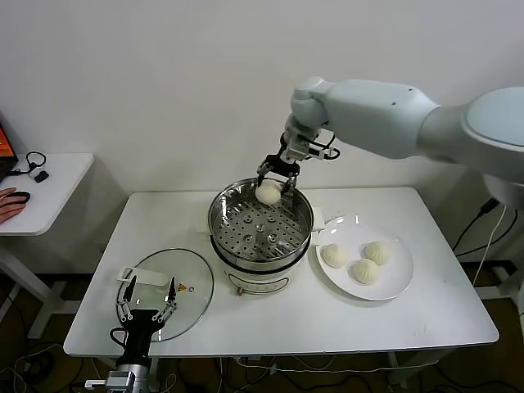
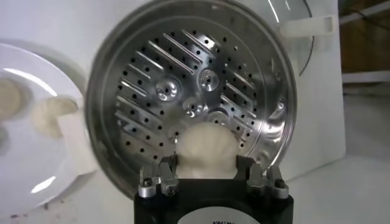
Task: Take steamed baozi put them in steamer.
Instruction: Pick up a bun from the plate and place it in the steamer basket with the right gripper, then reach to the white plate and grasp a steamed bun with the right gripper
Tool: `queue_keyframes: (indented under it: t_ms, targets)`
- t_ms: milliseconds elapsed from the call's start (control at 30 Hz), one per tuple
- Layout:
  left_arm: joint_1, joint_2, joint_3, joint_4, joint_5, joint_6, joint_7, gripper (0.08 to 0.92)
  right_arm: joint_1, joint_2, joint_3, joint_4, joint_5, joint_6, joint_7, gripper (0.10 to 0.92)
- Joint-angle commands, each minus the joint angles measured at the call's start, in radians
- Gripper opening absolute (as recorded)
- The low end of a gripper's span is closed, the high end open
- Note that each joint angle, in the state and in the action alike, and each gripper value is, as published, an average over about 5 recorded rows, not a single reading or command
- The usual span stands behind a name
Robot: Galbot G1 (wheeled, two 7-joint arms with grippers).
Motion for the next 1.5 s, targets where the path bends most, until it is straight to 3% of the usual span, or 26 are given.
queue_keyframes:
  t_ms: [33, 767, 967, 1133, 1267, 1500]
  targets:
    - [-0.001, -0.036, -0.003, 0.005, 0.001, -0.003, 0.000, 0.823, -0.148, 0.109, 0.063, -0.236, -0.121, 0.076, 0.031, 0.645]
    - [-0.009, -0.042, -0.005, 0.022, 0.012, -0.009, -0.001, 0.823, -0.207, 0.152, 0.101, -0.297, -0.138, 0.076, 0.037, 0.648]
    - [-0.008, -0.042, -0.006, 0.020, 0.012, -0.010, 0.000, 0.823, -0.184, 0.144, 0.096, -0.286, -0.102, 0.076, 0.040, 0.723]
    - [-0.003, -0.041, -0.006, 0.014, 0.011, -0.011, 0.001, 0.823, -0.136, 0.107, 0.052, -0.230, -0.026, 0.076, 0.027, 0.815]
    - [-0.001, -0.041, -0.005, 0.010, 0.011, -0.012, 0.001, 0.823, -0.081, 0.063, 0.008, -0.149, 0.046, 0.076, 0.002, 0.822]
    - [0.007, -0.038, -0.004, -0.001, 0.014, -0.011, 0.002, 0.823, 0.096, -0.050, -0.186, 0.067, 0.438, -0.020, -0.084, 0.823]
